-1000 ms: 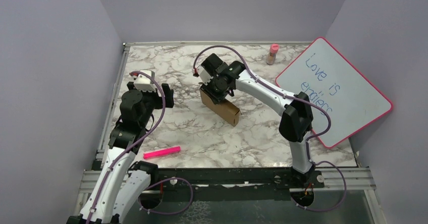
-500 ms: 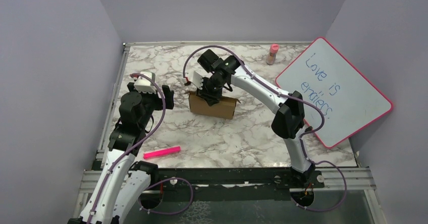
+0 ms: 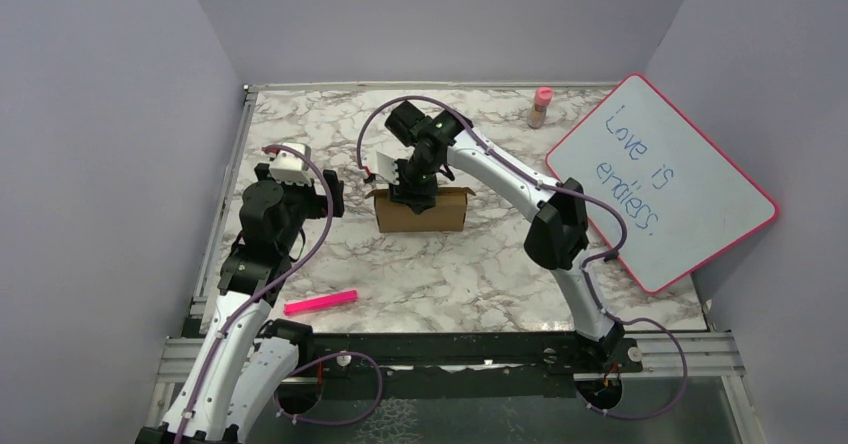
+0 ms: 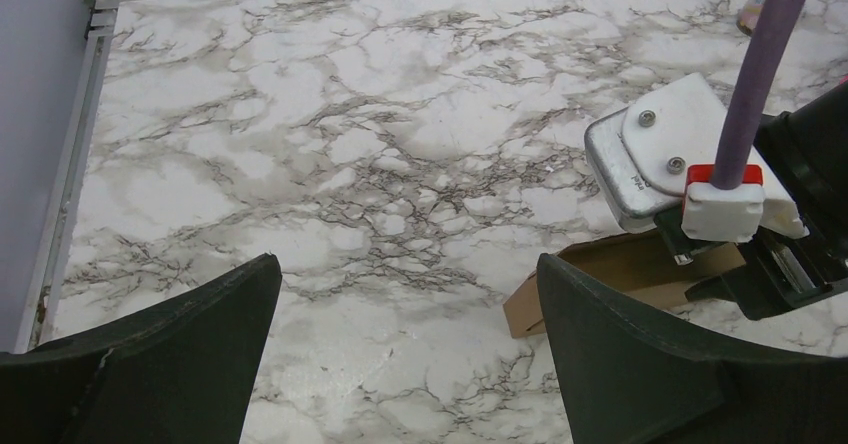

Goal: Fold the paper box

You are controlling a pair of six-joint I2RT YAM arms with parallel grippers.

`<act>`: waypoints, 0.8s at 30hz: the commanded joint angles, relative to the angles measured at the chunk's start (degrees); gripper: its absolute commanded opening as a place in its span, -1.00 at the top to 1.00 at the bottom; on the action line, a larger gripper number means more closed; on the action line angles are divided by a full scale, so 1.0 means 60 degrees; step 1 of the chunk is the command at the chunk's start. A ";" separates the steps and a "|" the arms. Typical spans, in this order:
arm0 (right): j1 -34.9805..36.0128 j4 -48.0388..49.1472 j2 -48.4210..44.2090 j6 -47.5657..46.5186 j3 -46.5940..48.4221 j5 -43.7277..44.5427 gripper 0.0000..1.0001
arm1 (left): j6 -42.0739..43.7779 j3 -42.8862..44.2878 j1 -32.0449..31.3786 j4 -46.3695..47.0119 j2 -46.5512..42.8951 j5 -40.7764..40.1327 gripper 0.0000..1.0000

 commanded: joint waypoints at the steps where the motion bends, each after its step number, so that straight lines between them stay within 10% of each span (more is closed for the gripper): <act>1: 0.0039 -0.0162 0.0069 -0.0128 0.0434 0.0012 -0.18 | 0.0171 -0.0092 0.0075 0.0348 0.0063 0.0247 -0.98; 9: 0.0047 0.1540 -0.1360 0.1507 -0.0177 0.0394 -0.64 | 0.0416 -0.0176 0.0063 0.0499 -0.0012 0.1084 -0.95; 24: 0.0027 0.6312 -0.6042 0.6175 -0.6637 0.3619 -0.65 | 0.1069 -0.0033 -0.0309 0.0292 0.0558 0.1878 -0.93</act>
